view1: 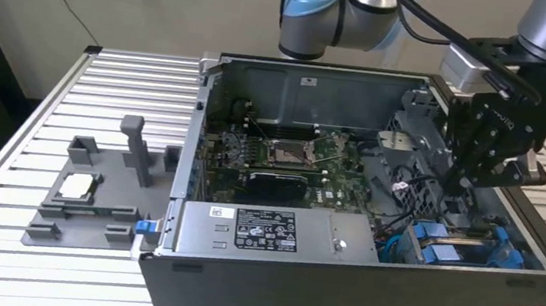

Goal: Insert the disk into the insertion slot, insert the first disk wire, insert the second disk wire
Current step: 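Insert the second disk wire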

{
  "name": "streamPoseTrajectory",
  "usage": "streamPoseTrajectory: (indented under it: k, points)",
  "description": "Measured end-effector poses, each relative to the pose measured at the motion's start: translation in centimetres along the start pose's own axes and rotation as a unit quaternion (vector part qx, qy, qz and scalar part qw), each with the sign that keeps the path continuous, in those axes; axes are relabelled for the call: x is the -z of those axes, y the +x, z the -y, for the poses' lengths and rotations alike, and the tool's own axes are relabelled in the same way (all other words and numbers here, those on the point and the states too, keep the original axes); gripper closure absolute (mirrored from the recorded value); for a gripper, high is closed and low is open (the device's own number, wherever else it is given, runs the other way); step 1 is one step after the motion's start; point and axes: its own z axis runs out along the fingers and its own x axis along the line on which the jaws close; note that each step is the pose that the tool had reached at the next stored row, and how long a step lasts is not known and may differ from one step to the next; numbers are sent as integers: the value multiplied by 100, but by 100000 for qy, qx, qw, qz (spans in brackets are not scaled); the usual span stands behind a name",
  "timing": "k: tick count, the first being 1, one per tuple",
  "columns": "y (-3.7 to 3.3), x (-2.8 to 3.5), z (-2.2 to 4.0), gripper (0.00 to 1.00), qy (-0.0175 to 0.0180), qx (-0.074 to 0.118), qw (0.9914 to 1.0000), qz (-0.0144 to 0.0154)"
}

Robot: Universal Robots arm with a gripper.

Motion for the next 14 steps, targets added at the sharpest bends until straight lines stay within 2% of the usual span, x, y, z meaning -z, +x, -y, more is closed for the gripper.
streamPoseTrajectory:
  k: [2, 11, 14]
  points:
    - [26, -6, -2, 84, -301, -172, 99999, 35]
    - [175, -27, -15, 84, -755, -1431, 99987, 102]
    - [204, -37, -8, 84, -910, -1644, 99982, 122]
